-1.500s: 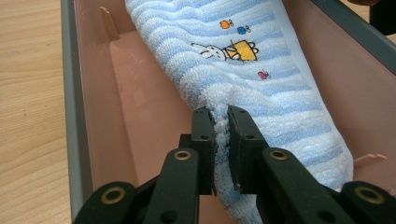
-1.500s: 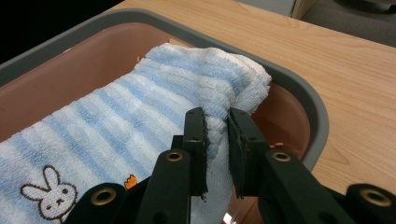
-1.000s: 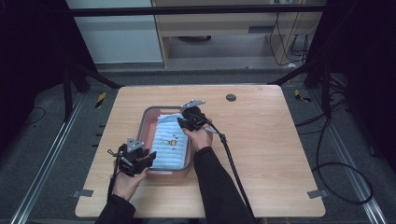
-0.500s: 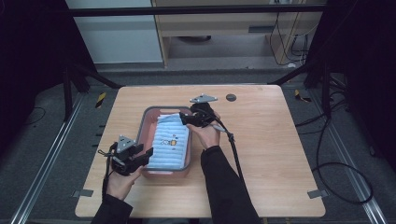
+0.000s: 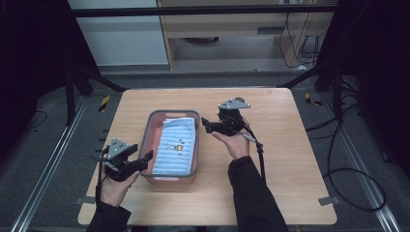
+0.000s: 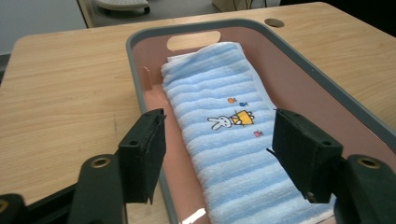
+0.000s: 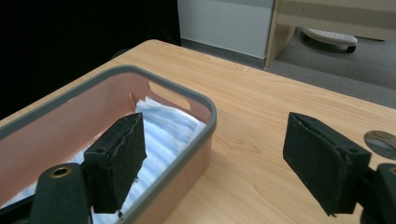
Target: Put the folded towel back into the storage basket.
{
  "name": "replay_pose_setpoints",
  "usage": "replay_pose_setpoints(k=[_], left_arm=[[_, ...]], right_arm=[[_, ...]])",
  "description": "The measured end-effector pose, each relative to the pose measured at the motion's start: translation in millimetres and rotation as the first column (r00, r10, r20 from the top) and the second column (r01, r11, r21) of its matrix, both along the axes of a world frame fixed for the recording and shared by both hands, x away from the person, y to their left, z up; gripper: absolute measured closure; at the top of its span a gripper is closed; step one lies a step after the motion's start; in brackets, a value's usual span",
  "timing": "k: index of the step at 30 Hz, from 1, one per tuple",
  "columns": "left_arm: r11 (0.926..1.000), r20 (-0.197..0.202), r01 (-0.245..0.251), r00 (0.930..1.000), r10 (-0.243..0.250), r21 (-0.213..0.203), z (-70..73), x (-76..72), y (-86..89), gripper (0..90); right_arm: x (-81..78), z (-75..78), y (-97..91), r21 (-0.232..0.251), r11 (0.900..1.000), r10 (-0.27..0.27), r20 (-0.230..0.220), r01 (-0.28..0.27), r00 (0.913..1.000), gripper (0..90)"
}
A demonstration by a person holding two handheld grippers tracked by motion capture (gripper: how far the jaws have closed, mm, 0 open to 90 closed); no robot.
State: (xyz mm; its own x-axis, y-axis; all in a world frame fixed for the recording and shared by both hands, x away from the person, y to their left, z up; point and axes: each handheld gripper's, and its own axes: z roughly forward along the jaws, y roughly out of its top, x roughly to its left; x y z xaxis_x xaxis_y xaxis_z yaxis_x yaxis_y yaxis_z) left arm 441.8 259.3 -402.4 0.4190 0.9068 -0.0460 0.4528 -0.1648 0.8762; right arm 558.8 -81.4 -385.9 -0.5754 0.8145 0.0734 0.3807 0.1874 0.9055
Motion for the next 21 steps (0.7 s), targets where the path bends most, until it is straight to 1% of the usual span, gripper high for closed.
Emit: replay_pose_setpoints(k=[4,8,12,16,21], left_arm=[[0.9999,0.019,-0.005,0.9998,0.005,0.011,-0.3,-0.3,5.2,29.8],[0.9996,0.037,-0.016,0.9992,0.015,0.023,-3.2,-0.5,10.1,26.8],[0.9991,0.031,-0.028,0.9991,0.027,0.031,-6.0,0.9,15.3,25.6],[0.9988,0.029,-0.041,0.9988,0.04,0.028,-6.8,1.4,20.5,24.4],[0.9981,0.019,-0.046,0.9988,0.046,0.04,-9.9,1.9,25.5,23.1]], right_arm=[[-11.4,-3.8,-18.2,0.004,1.0,-0.004,0.011,0.004,0.9999,20.5],[-23.7,-10.1,-37.9,0.02,0.9998,-0.008,0.013,0.007,0.9999,19.6],[-36.1,-18.2,-57.7,0.002,0.9997,-0.024,0.011,0.024,0.9997,18.7],[-46.6,-26.0,-78.4,-0.007,0.9992,-0.039,0.001,0.039,0.9992,18.4],[-62.4,-36.7,-102.5,-0.005,0.9981,-0.062,-0.014,0.062,0.998,18.2]])
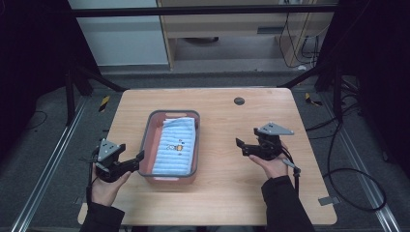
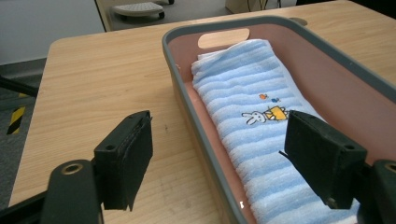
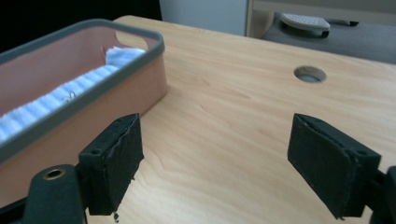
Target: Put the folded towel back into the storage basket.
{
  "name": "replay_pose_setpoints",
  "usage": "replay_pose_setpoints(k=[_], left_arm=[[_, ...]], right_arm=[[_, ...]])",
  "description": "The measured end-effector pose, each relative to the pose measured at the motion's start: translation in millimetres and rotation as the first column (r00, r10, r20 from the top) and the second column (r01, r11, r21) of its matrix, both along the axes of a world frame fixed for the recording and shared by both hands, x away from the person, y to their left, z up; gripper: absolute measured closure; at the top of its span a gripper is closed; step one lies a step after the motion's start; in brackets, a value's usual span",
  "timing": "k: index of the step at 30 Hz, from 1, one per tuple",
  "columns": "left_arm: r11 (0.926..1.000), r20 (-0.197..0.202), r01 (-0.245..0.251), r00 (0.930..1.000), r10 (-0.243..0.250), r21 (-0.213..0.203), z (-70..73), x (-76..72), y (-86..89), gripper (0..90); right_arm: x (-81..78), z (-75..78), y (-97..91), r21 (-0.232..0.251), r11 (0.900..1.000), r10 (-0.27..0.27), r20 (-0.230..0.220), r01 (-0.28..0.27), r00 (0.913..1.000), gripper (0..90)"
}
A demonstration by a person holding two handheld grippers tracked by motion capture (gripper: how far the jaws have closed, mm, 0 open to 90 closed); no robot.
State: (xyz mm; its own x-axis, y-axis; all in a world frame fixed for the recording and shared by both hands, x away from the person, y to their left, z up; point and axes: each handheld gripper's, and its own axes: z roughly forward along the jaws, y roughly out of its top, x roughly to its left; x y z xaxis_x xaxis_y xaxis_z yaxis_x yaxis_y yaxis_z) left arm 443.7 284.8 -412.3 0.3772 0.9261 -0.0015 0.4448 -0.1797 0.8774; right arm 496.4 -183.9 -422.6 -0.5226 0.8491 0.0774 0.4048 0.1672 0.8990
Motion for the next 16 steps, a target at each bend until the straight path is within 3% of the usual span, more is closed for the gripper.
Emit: replay_pose_setpoints(k=[7,16], left_arm=[[0.9999,-0.003,-0.006,1.0,0.006,0.011,-3.1,-0.5,4.7,22.5],[0.9993,-0.019,-0.018,0.9996,0.019,0.034,-12.2,-0.6,10.9,22.4]], right_arm=[[-21.8,-16.6,-26.1,-0.014,0.9997,-0.021,0.003,0.021,0.9998,17.9],[-32.3,-40.3,-58.6,-0.003,0.9965,-0.083,-0.033,0.083,0.996,17.6]])
